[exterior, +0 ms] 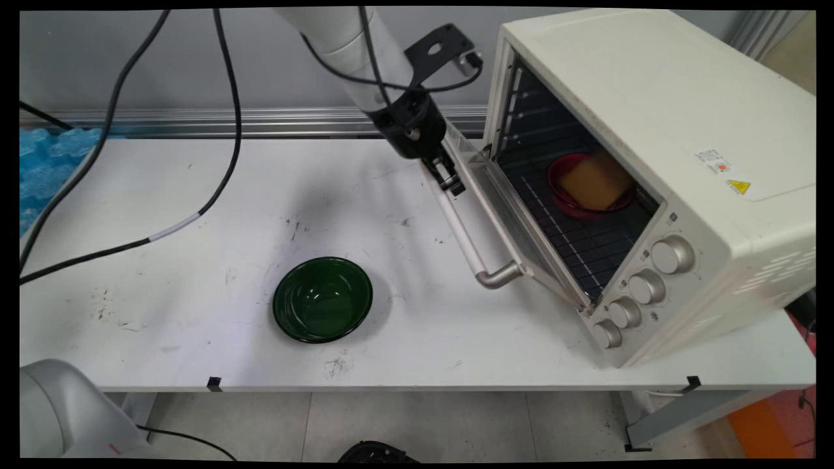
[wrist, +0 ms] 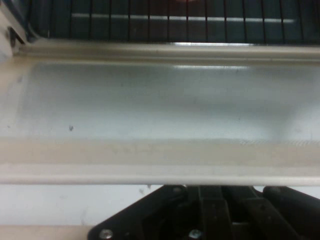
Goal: Open the oven
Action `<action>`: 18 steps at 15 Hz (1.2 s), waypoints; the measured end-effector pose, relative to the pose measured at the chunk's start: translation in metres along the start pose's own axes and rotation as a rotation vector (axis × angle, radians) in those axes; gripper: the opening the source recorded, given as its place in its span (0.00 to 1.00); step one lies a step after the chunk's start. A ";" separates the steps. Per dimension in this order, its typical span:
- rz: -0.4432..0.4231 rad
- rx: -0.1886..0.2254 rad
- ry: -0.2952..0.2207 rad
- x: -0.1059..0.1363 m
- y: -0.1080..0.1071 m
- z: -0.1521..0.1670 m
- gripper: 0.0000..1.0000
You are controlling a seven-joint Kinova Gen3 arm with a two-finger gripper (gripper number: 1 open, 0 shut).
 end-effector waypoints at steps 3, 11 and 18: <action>0.001 0.003 0.009 -0.017 0.000 0.006 0.00; -0.005 0.008 0.040 -0.055 0.001 0.026 0.00; -0.017 0.020 0.062 -0.080 0.001 0.041 0.00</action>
